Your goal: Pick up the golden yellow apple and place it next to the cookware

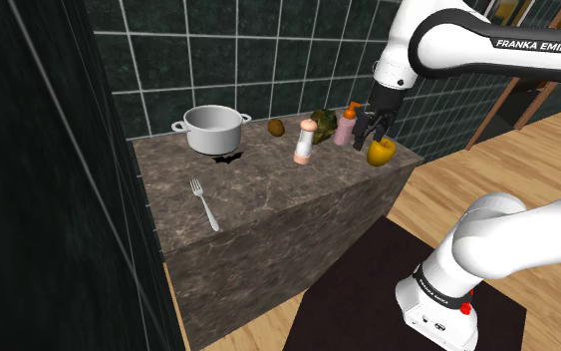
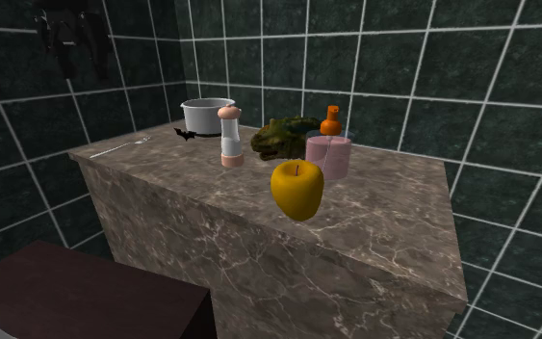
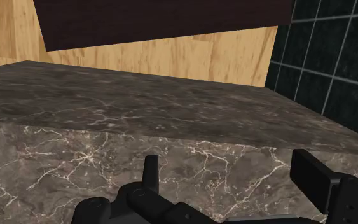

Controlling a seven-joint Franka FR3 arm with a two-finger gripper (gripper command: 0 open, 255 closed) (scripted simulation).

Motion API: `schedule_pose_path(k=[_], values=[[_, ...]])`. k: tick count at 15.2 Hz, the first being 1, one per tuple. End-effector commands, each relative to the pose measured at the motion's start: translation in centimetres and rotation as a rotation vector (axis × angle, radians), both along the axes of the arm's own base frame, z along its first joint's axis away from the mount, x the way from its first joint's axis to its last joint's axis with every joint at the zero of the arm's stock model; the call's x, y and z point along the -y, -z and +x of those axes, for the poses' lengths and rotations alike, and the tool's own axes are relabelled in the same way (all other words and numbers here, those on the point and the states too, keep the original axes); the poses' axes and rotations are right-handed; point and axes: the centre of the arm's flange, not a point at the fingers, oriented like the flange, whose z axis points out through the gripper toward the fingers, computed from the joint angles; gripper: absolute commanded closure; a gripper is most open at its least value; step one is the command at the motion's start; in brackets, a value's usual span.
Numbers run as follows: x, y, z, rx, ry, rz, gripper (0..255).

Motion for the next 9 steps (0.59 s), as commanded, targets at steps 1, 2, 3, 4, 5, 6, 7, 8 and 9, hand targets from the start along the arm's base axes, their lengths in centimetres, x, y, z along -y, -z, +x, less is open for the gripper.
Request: schedule_pose_path(k=[1,2,3,4,5,6,7,8,9], values=[[0.0,0.0,0.0,0.000,0.000,0.000,0],[1.2,0.5,-0.1,0.005,-0.008,-0.005,0],[2.3,0.9,-0.1,0.009,-0.016,-0.011,0],[3.5,1.3,-0.1,0.014,-0.024,-0.016,0],[4.7,1.8,-0.2,0.018,-0.032,-0.021,0],[5.8,2.2,-0.2,0.023,-0.039,-0.026,0],[7.0,2.6,-0.2,0.027,-0.047,-0.032,0],[8.2,3.0,-0.2,0.032,-0.055,-0.037,0],[9.4,3.4,-0.2,0.036,-0.063,-0.042,0]])
